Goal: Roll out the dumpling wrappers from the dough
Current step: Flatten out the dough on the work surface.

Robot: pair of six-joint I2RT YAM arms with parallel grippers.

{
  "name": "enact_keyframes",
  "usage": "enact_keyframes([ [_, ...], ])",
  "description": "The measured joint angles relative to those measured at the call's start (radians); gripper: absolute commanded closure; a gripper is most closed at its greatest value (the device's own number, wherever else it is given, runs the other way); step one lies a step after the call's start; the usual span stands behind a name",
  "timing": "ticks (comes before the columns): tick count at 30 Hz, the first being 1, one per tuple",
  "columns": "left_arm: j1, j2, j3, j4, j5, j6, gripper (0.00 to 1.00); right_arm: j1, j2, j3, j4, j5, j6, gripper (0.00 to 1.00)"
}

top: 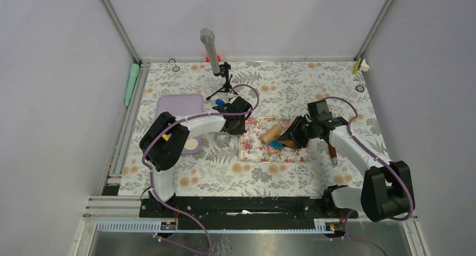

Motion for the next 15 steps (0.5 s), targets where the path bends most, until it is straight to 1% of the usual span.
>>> enact_keyframes([
  [4, 0.0, -0.002, -0.002, 0.0, 0.0, -0.002, 1.0, 0.004, 0.05, 0.035, 0.024, -0.01, -0.008, 1.0],
  [7, 0.0, -0.002, -0.002, 0.0, 0.0, -0.002, 1.0, 0.004, 0.055, 0.072, -0.015, 0.008, -0.035, 1.0],
  [12, 0.0, -0.002, -0.002, -0.004, 0.004, -0.003, 1.0, 0.005, 0.081, 0.229, -0.219, 0.113, -0.169, 1.0],
  [15, 0.0, -0.002, -0.002, -0.006, 0.005, -0.005, 1.0, 0.003, 0.122, 0.361, -0.329, 0.138, -0.277, 1.0],
])
